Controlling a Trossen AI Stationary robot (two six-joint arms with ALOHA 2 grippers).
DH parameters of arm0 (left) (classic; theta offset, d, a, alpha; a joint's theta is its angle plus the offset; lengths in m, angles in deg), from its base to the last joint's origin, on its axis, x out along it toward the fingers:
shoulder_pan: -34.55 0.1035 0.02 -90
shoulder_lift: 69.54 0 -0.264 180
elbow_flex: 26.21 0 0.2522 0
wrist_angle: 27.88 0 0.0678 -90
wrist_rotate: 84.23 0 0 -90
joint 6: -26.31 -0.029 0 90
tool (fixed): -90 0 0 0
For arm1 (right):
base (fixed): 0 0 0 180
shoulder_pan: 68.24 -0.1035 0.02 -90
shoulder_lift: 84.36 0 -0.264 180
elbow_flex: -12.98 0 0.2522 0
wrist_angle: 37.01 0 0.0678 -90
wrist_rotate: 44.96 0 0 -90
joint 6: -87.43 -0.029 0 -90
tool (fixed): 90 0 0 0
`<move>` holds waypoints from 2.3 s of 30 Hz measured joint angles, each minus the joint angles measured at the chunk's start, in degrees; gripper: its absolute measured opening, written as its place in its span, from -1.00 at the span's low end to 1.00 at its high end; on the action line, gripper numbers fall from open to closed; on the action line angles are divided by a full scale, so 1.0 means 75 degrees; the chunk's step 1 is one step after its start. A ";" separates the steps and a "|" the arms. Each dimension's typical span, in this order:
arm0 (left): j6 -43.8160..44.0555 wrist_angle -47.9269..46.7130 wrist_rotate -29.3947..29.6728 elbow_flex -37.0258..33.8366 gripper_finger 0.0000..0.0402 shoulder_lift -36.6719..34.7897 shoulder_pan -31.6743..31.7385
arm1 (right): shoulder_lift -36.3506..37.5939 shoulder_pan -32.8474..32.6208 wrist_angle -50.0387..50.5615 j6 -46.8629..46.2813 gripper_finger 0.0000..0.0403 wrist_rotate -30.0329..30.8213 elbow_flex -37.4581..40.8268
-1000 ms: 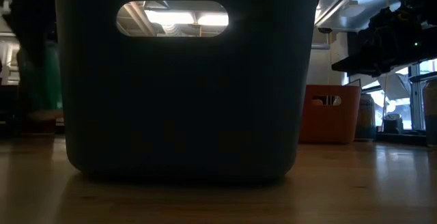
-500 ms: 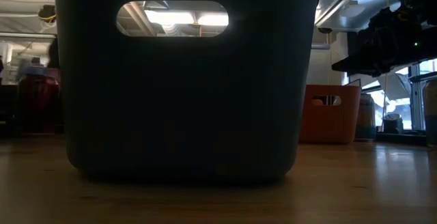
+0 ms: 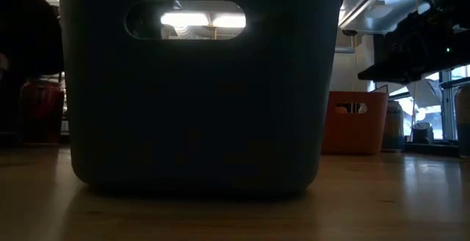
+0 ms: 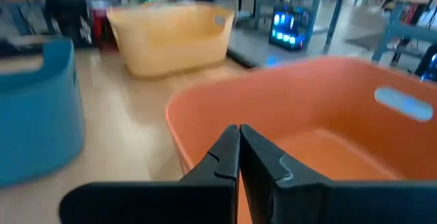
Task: Sort soda cans
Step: Put the green soda can into the yellow bin
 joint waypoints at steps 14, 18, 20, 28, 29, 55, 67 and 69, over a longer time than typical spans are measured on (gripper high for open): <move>-0.0972 0.1243 -0.0502 0.0120 0.52 0.1909 0.1876 | -0.0001 -0.0003 0.0274 -0.0196 -0.94 -0.0081 0.0000; -0.0976 0.1195 -0.0526 0.0120 0.52 0.2213 0.1910 | 0.0002 -0.0003 0.0261 -0.0247 -0.94 -0.0082 0.0000; -0.0956 0.1237 -0.0522 0.0120 0.52 0.2278 0.1921 | 0.0001 -0.0003 0.0192 -0.0247 -0.94 -0.0082 0.0000; -0.0820 0.1449 -0.0466 0.0123 0.52 0.2647 0.2169 | 0.0000 -0.0003 0.0169 -0.0256 -0.94 0.0184 0.0000; -0.0869 0.1456 -0.0449 0.0123 0.52 0.2725 0.2177 | -0.0001 -0.0003 0.0172 -0.0258 -0.94 0.0189 0.0000; -0.1143 0.2330 -0.0613 0.0123 0.67 0.3353 0.2272 | 0.0000 -0.0003 0.0194 -0.0212 -0.94 0.0198 0.0000; -0.1197 0.2084 -0.0609 0.0123 0.78 0.3057 0.2272 | 0.0001 -0.0002 0.0259 -0.0203 -0.94 0.0198 0.0000; -0.1210 0.1952 -0.0607 0.0123 0.78 0.2797 0.2272 | 0.0001 -0.0003 0.0259 -0.0199 -0.94 0.0195 0.0000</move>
